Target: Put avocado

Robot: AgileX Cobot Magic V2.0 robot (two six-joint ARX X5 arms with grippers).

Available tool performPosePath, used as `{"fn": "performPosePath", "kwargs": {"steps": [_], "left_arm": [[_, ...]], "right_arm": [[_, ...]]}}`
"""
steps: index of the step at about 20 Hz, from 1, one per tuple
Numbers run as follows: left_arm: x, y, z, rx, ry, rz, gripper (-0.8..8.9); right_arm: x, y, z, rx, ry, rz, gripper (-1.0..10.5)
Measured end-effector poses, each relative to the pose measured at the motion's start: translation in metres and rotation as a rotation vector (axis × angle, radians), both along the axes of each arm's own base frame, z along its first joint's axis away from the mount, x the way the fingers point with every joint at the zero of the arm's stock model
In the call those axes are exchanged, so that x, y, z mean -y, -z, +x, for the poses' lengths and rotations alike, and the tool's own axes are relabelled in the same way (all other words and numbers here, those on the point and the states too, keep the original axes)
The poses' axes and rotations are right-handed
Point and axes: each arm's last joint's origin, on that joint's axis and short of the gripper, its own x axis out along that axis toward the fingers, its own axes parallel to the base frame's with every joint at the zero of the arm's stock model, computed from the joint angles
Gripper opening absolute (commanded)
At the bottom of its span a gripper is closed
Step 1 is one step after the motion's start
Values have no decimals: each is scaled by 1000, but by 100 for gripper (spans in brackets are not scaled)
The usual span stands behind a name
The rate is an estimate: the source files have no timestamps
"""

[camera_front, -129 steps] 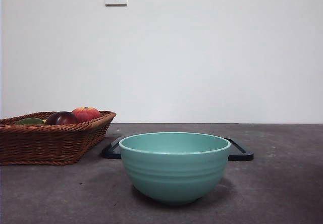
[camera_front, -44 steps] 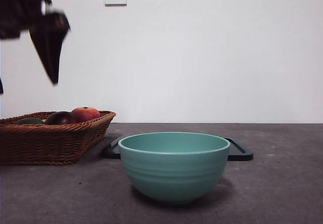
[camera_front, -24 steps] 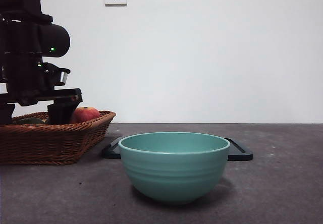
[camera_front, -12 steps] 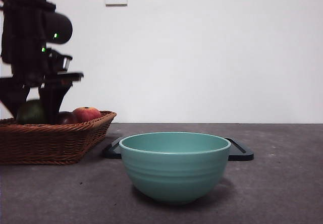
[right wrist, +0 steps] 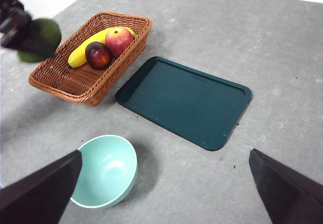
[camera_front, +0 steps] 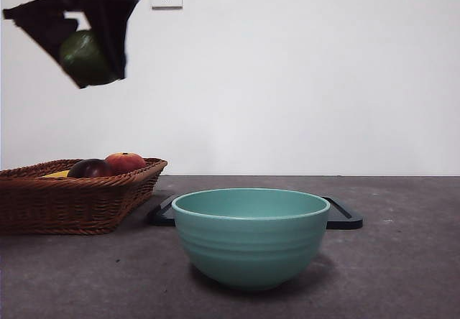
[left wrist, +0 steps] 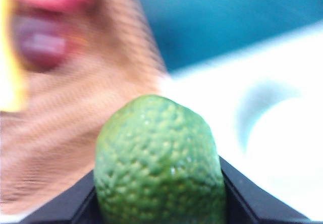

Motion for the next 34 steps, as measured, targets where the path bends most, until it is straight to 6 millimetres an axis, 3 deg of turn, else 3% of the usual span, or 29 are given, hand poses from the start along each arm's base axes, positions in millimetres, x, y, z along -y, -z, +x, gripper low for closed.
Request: {"fn": "performPosePath", "kwargs": {"steps": [5,10,14,19,25,30,34], "left_arm": [[48,-1,-34,-21,180,-25,118],[85,5,-57,-29,300,-29,117],[113,25,-60,-58,358,-9,117],[145,77,-50,-162,390,82,118],[167,117,-44,-206,412,124,118],[170,127,-42,-222,412,138,118],[174,146,-39,-262,411,168,121]], "right_arm": [[0,0,0,0,0,0,653],[0,0,0,0,0,0,653],[0,0,0,0,0,0,653],[0,0,0,0,0,0,653],[0,0,0,0,0,0,653],[0,0,0,0,0,0,653],[0,0,0,0,0,0,653]]}}
